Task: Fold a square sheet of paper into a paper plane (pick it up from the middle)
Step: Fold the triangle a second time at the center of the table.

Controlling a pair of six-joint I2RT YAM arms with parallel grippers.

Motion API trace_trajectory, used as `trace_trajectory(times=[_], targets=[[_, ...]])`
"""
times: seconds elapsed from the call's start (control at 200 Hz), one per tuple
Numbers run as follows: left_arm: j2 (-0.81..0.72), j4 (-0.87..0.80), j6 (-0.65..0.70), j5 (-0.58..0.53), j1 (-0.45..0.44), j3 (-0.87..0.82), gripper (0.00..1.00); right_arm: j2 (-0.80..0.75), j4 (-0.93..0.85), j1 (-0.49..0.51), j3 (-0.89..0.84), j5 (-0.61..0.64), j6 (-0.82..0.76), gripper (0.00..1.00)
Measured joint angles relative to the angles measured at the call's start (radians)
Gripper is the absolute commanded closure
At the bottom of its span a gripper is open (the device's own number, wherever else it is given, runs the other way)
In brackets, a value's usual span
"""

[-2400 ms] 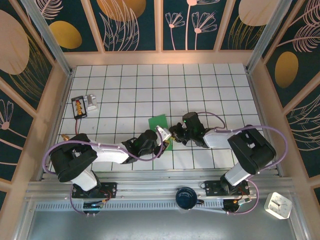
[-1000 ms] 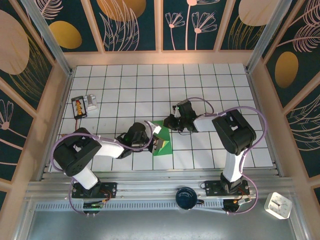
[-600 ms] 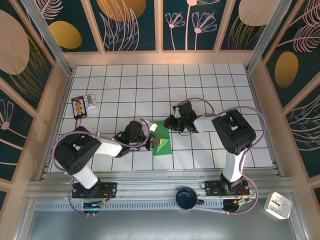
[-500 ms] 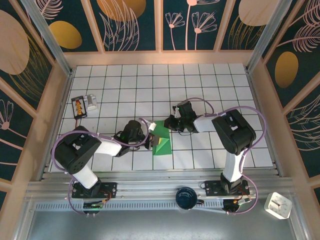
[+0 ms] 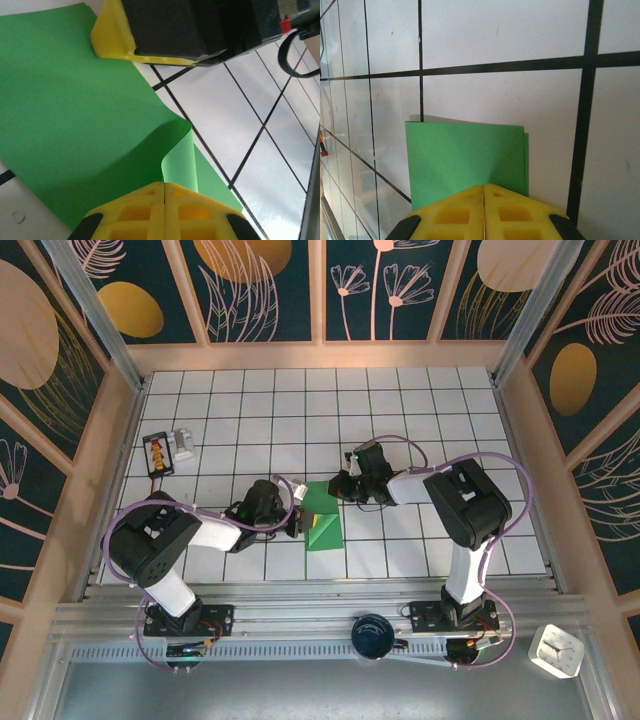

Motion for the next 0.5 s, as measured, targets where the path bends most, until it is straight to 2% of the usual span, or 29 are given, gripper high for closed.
trace_trajectory(times=[0.495], targets=[[0.026,-0.047,0.024,-0.042,0.008,0.001,1.0,0.001,0.0,0.0,0.0,-0.001,-0.015,0.92]])
